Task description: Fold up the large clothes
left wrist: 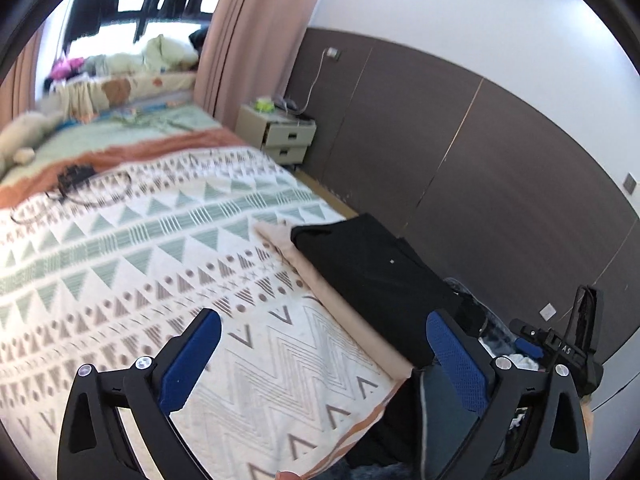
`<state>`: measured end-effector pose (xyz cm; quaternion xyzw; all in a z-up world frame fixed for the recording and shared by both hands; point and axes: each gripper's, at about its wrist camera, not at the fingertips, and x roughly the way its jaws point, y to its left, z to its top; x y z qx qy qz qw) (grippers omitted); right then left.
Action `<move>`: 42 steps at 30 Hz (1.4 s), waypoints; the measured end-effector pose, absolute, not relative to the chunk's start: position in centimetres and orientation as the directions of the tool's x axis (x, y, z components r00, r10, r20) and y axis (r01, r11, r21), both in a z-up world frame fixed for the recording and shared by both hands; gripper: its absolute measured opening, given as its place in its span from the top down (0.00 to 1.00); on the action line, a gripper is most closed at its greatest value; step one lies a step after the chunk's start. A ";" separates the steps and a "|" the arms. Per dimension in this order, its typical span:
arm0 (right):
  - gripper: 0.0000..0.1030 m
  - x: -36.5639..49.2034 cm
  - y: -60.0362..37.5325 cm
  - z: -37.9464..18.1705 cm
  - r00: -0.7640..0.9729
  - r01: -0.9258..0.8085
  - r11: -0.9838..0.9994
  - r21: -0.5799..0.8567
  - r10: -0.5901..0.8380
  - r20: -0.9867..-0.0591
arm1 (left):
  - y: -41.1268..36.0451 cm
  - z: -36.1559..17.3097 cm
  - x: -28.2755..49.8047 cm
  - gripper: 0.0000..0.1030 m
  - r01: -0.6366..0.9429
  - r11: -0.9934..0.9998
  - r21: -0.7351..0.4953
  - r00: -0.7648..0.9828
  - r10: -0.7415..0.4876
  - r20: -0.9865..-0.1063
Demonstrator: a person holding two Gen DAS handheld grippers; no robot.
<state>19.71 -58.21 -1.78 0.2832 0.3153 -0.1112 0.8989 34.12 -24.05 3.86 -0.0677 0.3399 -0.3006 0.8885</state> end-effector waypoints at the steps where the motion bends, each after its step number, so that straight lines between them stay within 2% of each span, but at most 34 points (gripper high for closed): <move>1: 0.00 19.3 -57.5 -1.3 0.776 0.380 0.819 0.431 -0.029 -0.630 | -23.4 4.3 33.4 0.00 0.491 0.812 -0.315 0.600 -0.577 -0.554; 12: 0.00 14.1 -52.4 0.8 0.779 0.357 0.875 0.327 -0.086 -0.621 | -17.9 7.2 25.6 0.00 0.489 0.842 -0.227 0.694 -0.534 -0.484; 17: 0.00 11.3 -50.6 2.0 0.800 0.336 0.901 0.273 -0.121 -0.587 | -15.9 6.9 21.9 0.00 0.466 0.862 -0.198 0.726 -0.501 -0.471; 31: 0.00 4.8 -44.8 3.2 0.832 0.210 0.968 0.136 -0.104 -0.545 | -11.1 5.9 12.4 0.00 0.379 0.915 -0.140 0.813 -0.401 -0.421; 37: 0.00 2.2 -43.2 2.6 0.866 0.171 0.975 0.140 -0.081 -0.493 | -9.3 4.8 8.8 0.00 0.331 0.932 -0.149 0.846 -0.363 -0.391; 42: 0.00 1.0 -42.3 1.3 0.869 0.176 0.971 0.160 -0.077 -0.488 | -8.5 3.5 5.5 0.00 0.293 0.943 -0.156 0.867 -0.330 -0.374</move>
